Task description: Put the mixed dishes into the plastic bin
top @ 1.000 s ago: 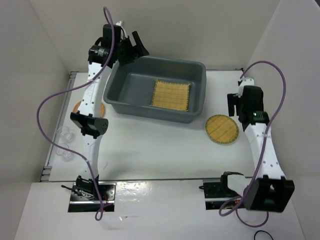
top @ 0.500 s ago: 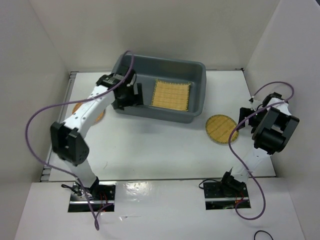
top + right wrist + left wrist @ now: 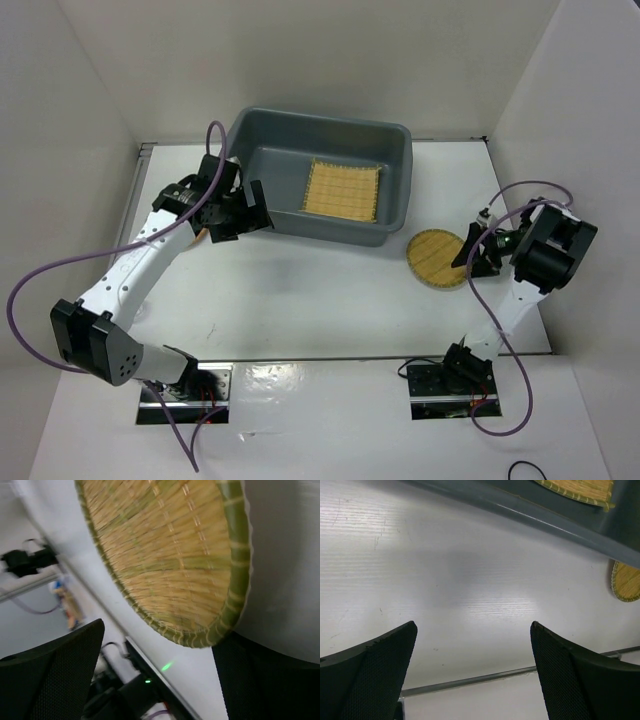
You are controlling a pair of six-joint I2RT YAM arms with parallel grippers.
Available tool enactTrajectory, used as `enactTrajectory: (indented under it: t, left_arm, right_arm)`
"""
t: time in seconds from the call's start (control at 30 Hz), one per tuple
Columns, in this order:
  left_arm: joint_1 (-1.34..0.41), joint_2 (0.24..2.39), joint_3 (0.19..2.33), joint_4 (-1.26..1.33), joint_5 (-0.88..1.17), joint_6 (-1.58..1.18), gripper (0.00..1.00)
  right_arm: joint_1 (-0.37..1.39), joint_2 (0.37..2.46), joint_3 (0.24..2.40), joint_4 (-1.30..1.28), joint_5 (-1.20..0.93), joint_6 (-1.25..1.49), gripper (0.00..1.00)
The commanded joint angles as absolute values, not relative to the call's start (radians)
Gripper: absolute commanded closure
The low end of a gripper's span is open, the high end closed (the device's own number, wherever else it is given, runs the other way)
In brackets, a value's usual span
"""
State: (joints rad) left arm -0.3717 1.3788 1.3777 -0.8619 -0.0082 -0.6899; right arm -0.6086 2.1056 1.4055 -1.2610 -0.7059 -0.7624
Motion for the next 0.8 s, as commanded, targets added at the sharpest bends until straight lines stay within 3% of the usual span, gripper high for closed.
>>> enactTrajectory:
  t: [0.0,0.1,0.13,0.23,0.47,0.77]
  left_arm:
    - [-0.373,1.358,1.374,-0.833,0.017,-0.723,0.0]
    - [-0.364,1.358,1.374,-0.833,0.026,-0.723,0.0]
    - [-0.364,1.358,1.374,-0.833,0.026,-0.723,0.0]
    - [-0.354,1.358,1.374,-0.824,0.026,-0.723,0.0]
    - [-0.336,1.385,1.365,-0.793,0.046,-0.713,0.0]
    - [-0.318,1.404,1.365,-0.775,0.064,-0.704,0.0]
  right_arm:
    - [-0.604,2.287,1.41,-1.236,-0.709,-0.882,0.11]
    - [-0.604,2.31,1.44,-1.236,-0.732,-0.87,0.33]
    - [-0.604,2.31,1.44,-1.214,-0.732,-0.839,0.6]
    - [-0.604,2.266,1.424,-1.171,-0.715,-0.809,0.97]
    - [-0.624,1.97,1.434,-1.187,-0.637,-0.788,1.0]
    - [-0.588,1.737,1.886,-1.299,-0.689,-0.718,1.0]
